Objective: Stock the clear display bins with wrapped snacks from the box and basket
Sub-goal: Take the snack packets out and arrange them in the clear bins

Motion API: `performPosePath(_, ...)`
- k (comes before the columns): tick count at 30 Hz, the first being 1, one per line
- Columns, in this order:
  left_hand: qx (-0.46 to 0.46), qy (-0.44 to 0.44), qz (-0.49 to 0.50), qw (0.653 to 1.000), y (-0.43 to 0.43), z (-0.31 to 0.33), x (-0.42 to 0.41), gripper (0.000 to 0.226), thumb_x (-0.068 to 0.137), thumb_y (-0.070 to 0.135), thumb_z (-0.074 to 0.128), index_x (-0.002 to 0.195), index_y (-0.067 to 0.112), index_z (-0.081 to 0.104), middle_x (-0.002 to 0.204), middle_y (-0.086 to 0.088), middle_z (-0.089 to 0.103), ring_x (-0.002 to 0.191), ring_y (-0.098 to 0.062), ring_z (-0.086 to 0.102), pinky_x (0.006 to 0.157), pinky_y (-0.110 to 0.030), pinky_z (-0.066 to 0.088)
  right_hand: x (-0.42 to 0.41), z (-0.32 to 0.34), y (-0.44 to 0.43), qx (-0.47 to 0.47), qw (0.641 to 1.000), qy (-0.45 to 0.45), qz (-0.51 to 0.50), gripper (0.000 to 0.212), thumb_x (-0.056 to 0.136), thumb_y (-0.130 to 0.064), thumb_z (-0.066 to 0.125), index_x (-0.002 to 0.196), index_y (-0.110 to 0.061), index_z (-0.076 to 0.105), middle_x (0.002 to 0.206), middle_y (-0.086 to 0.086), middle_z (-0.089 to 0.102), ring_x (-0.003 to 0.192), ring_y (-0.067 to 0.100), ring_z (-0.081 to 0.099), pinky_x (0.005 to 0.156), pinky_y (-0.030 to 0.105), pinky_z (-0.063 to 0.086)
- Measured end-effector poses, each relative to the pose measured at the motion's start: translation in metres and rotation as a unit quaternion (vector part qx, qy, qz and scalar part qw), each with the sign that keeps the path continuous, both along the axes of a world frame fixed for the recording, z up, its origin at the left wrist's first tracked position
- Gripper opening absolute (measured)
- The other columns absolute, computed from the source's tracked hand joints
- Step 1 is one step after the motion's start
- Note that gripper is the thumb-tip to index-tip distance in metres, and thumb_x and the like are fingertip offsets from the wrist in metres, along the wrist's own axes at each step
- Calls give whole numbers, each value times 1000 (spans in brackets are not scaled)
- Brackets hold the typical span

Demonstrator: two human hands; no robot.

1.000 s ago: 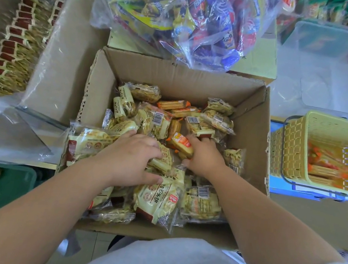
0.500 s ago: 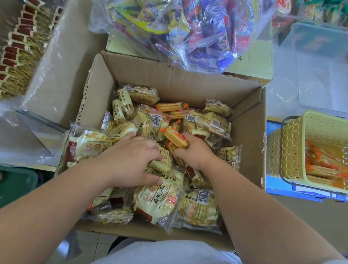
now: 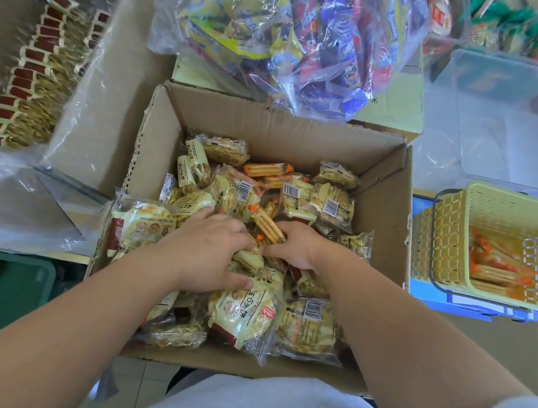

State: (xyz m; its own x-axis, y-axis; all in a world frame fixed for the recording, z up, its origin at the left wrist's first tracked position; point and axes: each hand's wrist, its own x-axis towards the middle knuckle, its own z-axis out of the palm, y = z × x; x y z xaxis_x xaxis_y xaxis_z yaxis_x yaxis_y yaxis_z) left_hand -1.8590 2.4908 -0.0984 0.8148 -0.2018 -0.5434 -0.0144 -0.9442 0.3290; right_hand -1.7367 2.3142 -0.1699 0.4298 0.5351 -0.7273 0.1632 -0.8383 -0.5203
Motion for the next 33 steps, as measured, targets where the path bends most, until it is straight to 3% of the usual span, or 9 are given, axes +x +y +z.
performPosePath(3,-4,-3,2,1000,-1,3,-1,78,83,81,50,148,37,49,150,12,47,144,-13,37,128,-48,6,-2,13,-3,55,998,-21,-8,24,88,-43,73,95,-24,62,91,3,67,89,27,65,84,42,56)
performPosePath(7,0,12,-3,1000,-2,11,3,79,85,80,52,150,36,47,153,11,46,145,-14,37,128,-49,9,-5,42,-18,130,984,-98,-72,29,90,-43,71,112,-25,63,114,1,52,103,21,56,93,39,50)
performPosePath(10,22,60,-26,998,-7,17,17,80,87,79,51,153,35,44,156,4,45,147,-21,37,125,-53,15,-7,78,-39,215,959,-64,-173,13,89,-40,71,98,-39,61,114,3,55,99,22,63,85,41,56)
performPosePath(14,37,106,-15,994,-15,23,47,65,95,70,50,151,38,45,155,4,50,140,-24,47,120,-52,31,-9,118,-71,252,931,-77,-251,20,81,-56,69,97,-56,57,114,-4,61,93,5,66,72,21,54)
performPosePath(17,53,60,7,997,-19,18,77,41,101,53,53,135,33,63,134,1,66,112,-22,64,103,-45,52,-6,131,-92,260,916,-122,-280,18,87,-49,72,96,-52,57,110,-7,63,91,-3,63,78,25,46)
performPosePath(22,106,-66,36,992,-10,-8,121,51,91,42,68,138,26,59,125,-10,56,118,-34,56,100,-43,49,-2,133,-102,293,907,-104,-285,21,87,-48,73,104,-45,60,113,-1,64,100,10,65,87,30,50)
performPosePath(24,123,-31,-7,992,-9,-20,130,64,85,44,71,145,34,52,131,-11,49,121,-37,53,105,-43,46,-1,130,-103,300,903,-93,-293,27,82,-54,71,105,-45,60,110,-2,64,99,9,66,85,28,50)
performPosePath(28,172,43,-64,982,-15,-39,142,68,85,48,67,148,44,45,151,-14,33,127,-40,43,111,-48,42,2,123,-111,351,871,-42,-341,41,83,-53,70,107,-20,63,105,13,69,101,30,68,94,55,53)
performPosePath(33,194,55,-68,977,-19,-49,151,61,90,34,66,146,47,46,154,-13,22,127,-40,41,111,-49,36,6,122,-116,382,851,1,-361,42,89,-48,68,110,-12,66,108,15,72,108,32,67,101,59,49)
